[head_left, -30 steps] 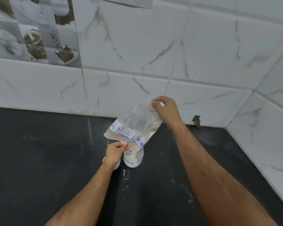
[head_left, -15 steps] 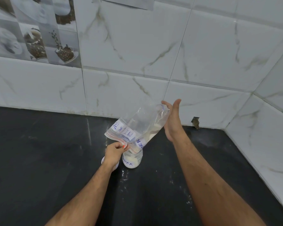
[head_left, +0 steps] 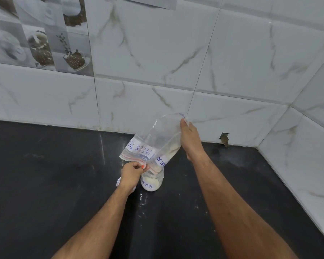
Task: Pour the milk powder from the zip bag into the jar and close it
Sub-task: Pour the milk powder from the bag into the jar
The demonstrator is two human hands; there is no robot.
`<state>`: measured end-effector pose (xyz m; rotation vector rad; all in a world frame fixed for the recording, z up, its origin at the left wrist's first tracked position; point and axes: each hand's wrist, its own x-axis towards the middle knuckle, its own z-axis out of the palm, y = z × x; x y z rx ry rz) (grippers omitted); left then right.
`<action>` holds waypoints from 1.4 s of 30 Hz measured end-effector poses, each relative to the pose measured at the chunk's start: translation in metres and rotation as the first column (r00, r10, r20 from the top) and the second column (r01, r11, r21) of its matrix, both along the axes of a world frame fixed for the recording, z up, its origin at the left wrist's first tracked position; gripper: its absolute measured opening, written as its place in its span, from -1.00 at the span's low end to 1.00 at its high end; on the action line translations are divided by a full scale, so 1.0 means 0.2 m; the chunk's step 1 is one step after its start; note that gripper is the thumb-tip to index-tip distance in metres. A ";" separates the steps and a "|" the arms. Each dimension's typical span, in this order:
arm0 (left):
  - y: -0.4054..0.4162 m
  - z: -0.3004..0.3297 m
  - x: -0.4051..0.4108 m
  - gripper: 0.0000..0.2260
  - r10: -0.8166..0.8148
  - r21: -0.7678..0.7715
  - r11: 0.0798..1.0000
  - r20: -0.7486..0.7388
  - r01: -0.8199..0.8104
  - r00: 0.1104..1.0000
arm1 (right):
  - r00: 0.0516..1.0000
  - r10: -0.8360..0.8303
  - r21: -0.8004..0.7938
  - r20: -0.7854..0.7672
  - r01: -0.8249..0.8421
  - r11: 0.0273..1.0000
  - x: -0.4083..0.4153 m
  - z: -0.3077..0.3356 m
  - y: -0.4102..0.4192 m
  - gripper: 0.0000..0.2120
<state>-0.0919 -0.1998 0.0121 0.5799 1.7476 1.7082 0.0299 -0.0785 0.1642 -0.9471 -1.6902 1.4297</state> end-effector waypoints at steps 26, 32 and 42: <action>-0.01 -0.04 0.00 -0.71 -0.030 -0.017 0.999 0.052 0.031 0.998 | 0.965 0.214 -0.324 -0.154 -0.254 0.911 0.09 -0.21 -0.06 0.23; 0.00 -0.05 -0.01 -0.76 -0.028 0.010 1.000 0.089 0.027 0.996 | 0.961 0.243 -0.281 -0.131 -0.271 0.921 0.09 -0.26 -0.09 0.08; 0.02 -0.08 -0.02 -0.97 0.002 0.056 0.998 0.184 -0.012 0.983 | 0.961 0.191 -0.295 -0.197 -0.244 0.924 0.06 -0.32 -0.06 -0.29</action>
